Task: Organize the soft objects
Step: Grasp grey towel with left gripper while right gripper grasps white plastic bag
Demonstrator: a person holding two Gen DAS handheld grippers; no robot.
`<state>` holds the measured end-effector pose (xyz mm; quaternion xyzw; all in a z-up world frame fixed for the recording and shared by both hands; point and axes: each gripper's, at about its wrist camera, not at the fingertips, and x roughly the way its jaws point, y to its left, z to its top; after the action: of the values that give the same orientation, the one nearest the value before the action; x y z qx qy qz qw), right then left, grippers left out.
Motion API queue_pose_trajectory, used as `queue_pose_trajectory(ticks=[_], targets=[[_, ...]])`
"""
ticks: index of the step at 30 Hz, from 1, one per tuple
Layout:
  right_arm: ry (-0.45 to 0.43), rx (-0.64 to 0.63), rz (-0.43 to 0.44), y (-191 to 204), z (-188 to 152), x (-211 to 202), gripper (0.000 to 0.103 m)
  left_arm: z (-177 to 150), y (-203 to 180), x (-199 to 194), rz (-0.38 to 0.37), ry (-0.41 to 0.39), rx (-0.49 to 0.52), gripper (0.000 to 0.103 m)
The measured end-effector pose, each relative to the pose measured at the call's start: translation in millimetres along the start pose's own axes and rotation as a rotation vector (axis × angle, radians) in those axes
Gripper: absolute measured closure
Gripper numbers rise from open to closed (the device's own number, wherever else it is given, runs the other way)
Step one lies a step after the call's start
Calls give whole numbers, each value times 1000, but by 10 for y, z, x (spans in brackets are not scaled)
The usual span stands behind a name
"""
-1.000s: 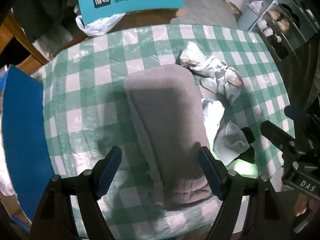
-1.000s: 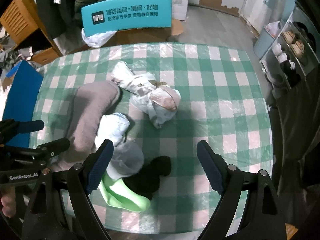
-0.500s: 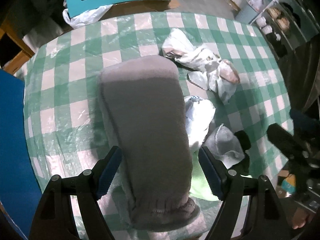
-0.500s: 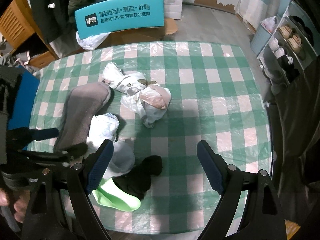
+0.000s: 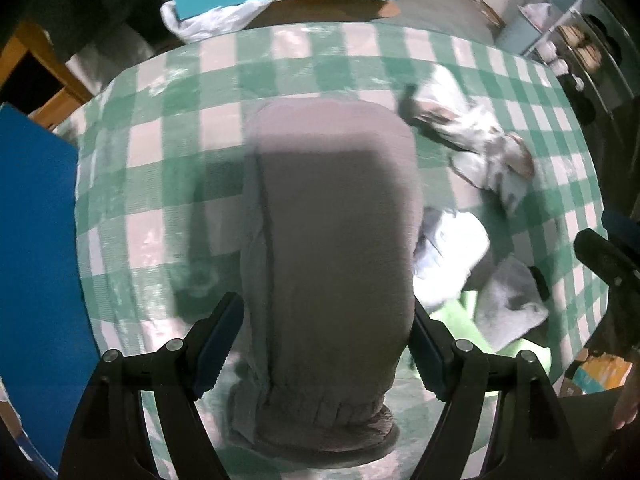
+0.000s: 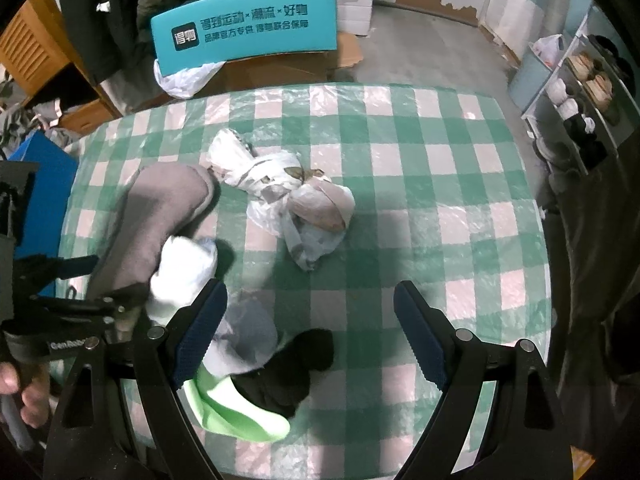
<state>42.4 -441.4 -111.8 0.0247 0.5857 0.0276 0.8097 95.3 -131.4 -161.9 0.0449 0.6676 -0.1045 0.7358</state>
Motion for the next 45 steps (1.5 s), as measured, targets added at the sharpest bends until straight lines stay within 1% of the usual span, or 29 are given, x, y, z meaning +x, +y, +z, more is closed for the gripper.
queue_pose_trajectory(ticks=[5, 9, 10, 12, 15, 17, 19, 22, 27, 28, 31, 33, 35, 36, 38, 39, 40, 41, 43, 44, 45], targets=[[-8, -19, 7, 59, 111, 80, 17, 46, 202, 2, -9, 3, -27, 23], [-9, -25, 12, 83, 216, 178, 18, 87, 360, -32, -85, 1, -58, 23], [-11, -19, 12, 81, 240, 208, 18, 104, 395, -36, -84, -5, -58, 23], [-9, -16, 22, 89, 285, 253, 18, 148, 430, -28, -56, -18, -37, 23], [-4, -38, 20, 134, 345, 313, 18, 195, 391, 20, -18, -17, -4, 23], [1, -50, 18, 165, 389, 371, 17, 234, 381, 44, -22, -11, -2, 22], [10, -59, 19, 192, 423, 435, 17, 263, 356, 75, -22, -6, -2, 19], [11, -82, 4, 232, 470, 518, 17, 333, 336, 129, -16, -9, 0, 17], [31, -128, -20, 310, 546, 687, 18, 378, 346, 226, -29, 13, -14, 16], [37, -139, -26, 327, 558, 728, 18, 402, 351, 245, -35, 12, -13, 14], [51, -167, -48, 371, 583, 827, 18, 441, 333, 265, -18, 5, 1, 15], [60, -179, -66, 397, 590, 889, 18, 437, 333, 261, -11, -8, 12, 19], [60, -194, -77, 417, 587, 925, 18, 414, 346, 243, -3, -27, 19, 26], [61, -203, -84, 425, 579, 939, 19, 401, 339, 230, -1, -32, 22, 32], [69, -205, -84, 418, 571, 959, 34, 396, 367, 218, 2, -43, 28, 41], [80, -197, -83, 406, 565, 972, 38, 394, 375, 202, 3, -49, 27, 47], [87, -190, -80, 405, 556, 979, 45, 385, 377, 185, 4, -52, 27, 53], [90, -188, -78, 403, 553, 973, 55, 383, 385, 166, 5, -59, 29, 56], [95, -187, -74, 401, 549, 952, 64, 359, 376, 112, 6, -71, 34, 64], [94, -185, -70, 404, 551, 935, 68, 351, 377, 87, 4, -76, 36, 66], [92, -182, -63, 404, 552, 911, 70, 343, 380, 60, 1, -81, 36, 69]])
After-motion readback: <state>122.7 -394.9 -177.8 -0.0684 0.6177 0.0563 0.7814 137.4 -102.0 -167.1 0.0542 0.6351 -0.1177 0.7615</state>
